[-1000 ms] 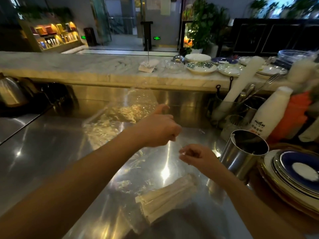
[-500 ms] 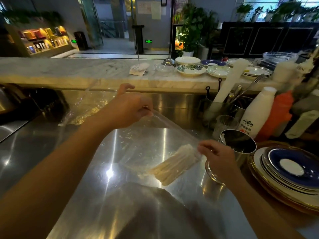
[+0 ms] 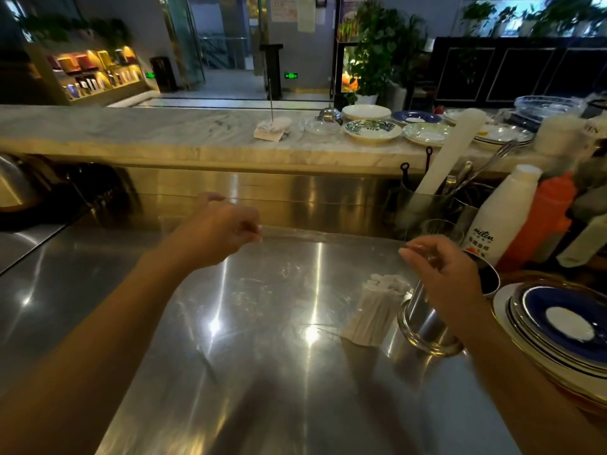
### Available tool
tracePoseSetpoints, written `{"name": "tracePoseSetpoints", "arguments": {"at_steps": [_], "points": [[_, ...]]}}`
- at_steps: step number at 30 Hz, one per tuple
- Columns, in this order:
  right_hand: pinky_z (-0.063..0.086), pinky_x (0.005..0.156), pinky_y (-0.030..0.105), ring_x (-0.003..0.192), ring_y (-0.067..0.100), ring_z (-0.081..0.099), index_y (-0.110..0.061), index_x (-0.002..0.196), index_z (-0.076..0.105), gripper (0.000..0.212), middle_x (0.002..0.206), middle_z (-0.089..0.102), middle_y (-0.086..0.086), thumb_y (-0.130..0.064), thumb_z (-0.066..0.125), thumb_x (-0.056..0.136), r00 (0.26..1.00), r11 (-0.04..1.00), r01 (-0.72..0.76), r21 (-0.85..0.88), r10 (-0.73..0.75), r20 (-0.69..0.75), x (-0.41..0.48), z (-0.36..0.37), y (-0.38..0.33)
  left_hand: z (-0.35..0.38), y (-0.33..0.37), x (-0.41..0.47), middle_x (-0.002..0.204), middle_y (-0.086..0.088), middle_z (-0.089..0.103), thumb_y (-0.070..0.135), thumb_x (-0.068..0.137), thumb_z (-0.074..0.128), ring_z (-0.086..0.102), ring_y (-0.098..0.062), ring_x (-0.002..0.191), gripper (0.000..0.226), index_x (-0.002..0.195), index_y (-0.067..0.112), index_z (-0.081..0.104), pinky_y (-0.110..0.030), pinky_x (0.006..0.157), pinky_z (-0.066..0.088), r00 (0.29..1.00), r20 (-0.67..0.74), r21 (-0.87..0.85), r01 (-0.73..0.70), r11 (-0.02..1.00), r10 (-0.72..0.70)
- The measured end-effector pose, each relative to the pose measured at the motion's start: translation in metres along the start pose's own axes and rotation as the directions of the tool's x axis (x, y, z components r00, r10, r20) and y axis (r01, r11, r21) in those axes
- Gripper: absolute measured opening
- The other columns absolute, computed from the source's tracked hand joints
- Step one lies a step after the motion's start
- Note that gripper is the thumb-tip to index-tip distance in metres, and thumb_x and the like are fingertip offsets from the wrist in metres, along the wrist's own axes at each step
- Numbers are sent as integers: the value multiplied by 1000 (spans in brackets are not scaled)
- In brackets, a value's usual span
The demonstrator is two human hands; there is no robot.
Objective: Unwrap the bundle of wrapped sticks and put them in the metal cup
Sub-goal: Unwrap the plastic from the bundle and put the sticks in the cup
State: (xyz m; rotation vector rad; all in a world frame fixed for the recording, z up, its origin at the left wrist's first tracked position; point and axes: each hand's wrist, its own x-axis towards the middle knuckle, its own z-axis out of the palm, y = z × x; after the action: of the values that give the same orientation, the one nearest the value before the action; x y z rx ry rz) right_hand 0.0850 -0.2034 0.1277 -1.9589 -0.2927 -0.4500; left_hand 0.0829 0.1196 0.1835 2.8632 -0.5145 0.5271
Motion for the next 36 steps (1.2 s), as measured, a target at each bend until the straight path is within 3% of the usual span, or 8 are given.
{"name": "tracePoseSetpoints", "arguments": {"at_steps": [3,6,15,20,23,27,30,36], "points": [[44,68,20,83,10,59,-16,95,58,14,85,61,-5,-13,62,82,989,984,-146,100,143,45,-3,3,12,0,-5,-2,79,4,68,22,83,61,52,-10,72,8,78,27,57,-42,103,19,999,-33,39,14,999,-13],[46,72,25,79,17,58,-15,87,61,6,79,61,0,-10,58,85,984,978,-165,125,154,90,-8,5,18,4,-3,-3,84,6,67,27,83,61,56,-13,81,4,81,26,58,-42,103,20,999,-30,68,21,997,-19],[45,57,2,67,-10,58,-22,83,60,7,77,60,-10,-18,56,87,983,987,27,157,2,-183,9,-13,-7,7,-9,1,80,7,65,23,82,64,52,-9,77,4,80,24,61,-40,101,19,994,-43,-6,97,995,-97],[40,55,-1,63,-15,54,-30,74,54,22,72,57,-9,-11,57,86,999,999,2,40,0,-54,10,-12,-1,14,-12,-3,78,2,68,16,81,65,61,-20,79,6,79,21,61,-40,102,20,992,-25,18,121,992,-121],[40,58,-2,65,-14,55,-26,76,56,17,72,57,-11,-12,58,86,987,998,21,54,-12,-160,8,-14,4,11,-14,0,77,-1,69,17,80,66,61,-22,77,7,80,23,63,-41,98,22,984,-129,49,132,990,-125],[40,57,-1,63,-13,54,-27,76,54,18,69,56,-10,-12,58,86,997,999,39,-5,-39,-62,10,-9,3,14,-11,1,80,-2,69,14,81,65,61,-23,80,8,81,21,62,-41,99,21,992,-64,54,111,992,-108],[41,59,0,64,-11,56,-31,74,54,23,71,57,-11,-12,57,86,989,998,39,39,-33,-147,11,-11,1,18,-10,-2,77,-2,69,14,84,61,61,-22,78,7,81,21,61,-44,101,21,990,-72,36,126,991,-123],[44,58,2,62,-11,55,-11,84,58,3,73,58,-9,-12,56,86,992,999,-1,51,7,-124,9,-15,5,8,-7,-5,78,-3,69,11,83,62,61,-24,78,9,80,20,61,-43,99,21,984,-143,56,119,991,-110]]}}
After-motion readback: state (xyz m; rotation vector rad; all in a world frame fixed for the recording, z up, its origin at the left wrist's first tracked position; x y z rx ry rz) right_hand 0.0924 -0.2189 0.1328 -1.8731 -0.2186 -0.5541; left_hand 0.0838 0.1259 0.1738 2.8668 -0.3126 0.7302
